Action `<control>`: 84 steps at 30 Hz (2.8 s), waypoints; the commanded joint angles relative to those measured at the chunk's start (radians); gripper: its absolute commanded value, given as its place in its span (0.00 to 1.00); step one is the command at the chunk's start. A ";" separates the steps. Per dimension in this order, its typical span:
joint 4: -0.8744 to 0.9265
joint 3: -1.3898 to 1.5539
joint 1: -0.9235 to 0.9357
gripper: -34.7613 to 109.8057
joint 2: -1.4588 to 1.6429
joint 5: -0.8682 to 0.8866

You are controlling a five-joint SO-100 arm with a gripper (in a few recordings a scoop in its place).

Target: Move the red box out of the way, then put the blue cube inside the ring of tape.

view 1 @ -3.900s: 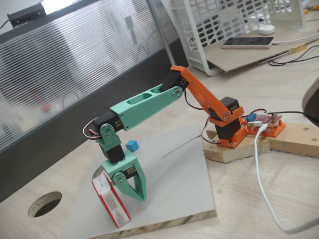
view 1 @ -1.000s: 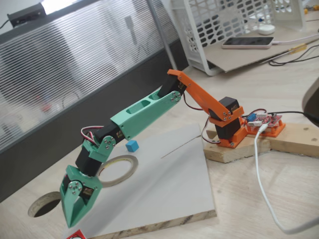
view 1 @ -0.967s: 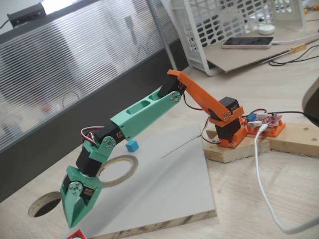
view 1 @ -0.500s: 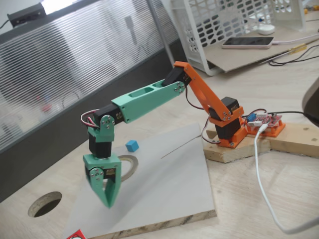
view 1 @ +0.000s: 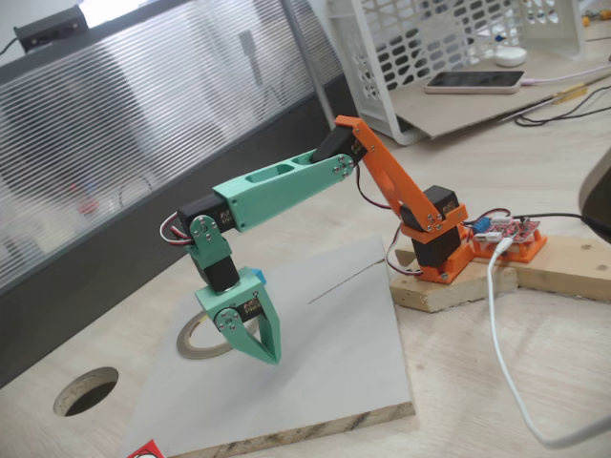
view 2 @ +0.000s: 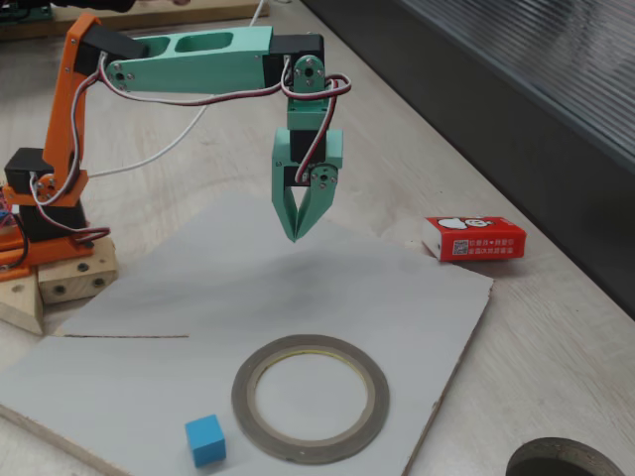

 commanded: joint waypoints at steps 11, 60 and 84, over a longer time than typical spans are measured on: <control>0.132 -0.002 0.031 0.24 0.061 0.149; -0.091 -0.017 0.996 0.24 0.126 0.158; -0.196 -0.017 0.992 0.24 -0.017 0.158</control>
